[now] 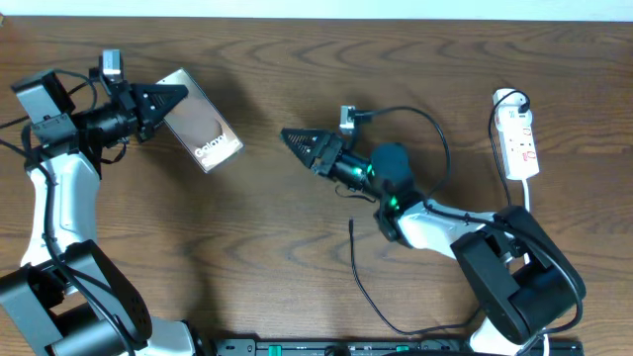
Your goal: Plug charger to phone and switch on socket
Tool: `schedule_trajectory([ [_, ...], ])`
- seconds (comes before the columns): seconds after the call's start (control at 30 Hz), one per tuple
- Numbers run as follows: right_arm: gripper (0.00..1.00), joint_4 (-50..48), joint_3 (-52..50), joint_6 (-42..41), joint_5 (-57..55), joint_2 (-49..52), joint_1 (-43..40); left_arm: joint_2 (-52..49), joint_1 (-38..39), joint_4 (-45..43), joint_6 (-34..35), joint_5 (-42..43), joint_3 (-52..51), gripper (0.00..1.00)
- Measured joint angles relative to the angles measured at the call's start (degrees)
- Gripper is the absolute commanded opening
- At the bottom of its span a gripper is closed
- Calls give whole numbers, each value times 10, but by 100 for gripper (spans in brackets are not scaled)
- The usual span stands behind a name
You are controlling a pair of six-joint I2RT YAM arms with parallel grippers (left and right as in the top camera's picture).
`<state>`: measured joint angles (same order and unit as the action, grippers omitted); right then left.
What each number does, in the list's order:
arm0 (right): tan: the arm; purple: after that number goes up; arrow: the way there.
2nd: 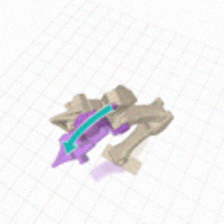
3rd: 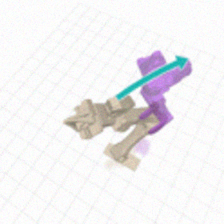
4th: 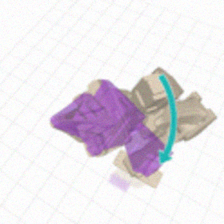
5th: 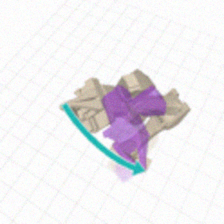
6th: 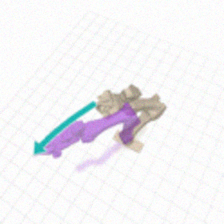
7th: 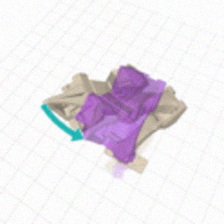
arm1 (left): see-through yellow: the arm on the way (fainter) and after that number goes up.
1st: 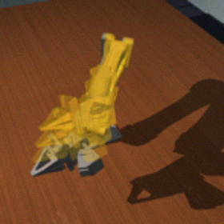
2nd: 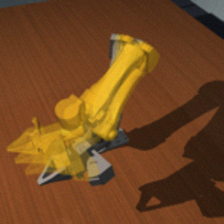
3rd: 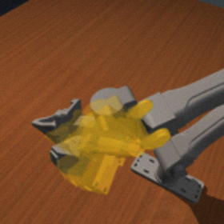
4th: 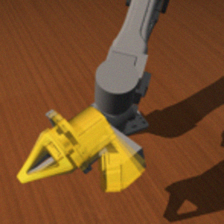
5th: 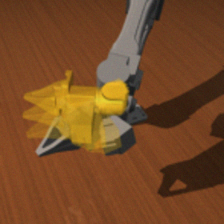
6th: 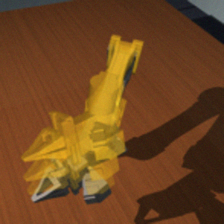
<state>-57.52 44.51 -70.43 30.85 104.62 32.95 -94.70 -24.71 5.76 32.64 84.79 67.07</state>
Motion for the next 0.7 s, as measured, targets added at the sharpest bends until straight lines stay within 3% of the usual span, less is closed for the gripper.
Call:
schedule_trajectory([
  [0.13,99,167,72,90,75,0,-29,0,0,0,-32,13,0,8],
  [0.33,99,551,204,253,130,0,-54,0,0,0,-76,22,0,7],
  [0.5,99,833,298,369,65,0,-53,0,0,0,-104,24,0,7],
  [0.7,99,1038,352,443,-51,0,-52,0,0,0,-121,24,0,8],
])
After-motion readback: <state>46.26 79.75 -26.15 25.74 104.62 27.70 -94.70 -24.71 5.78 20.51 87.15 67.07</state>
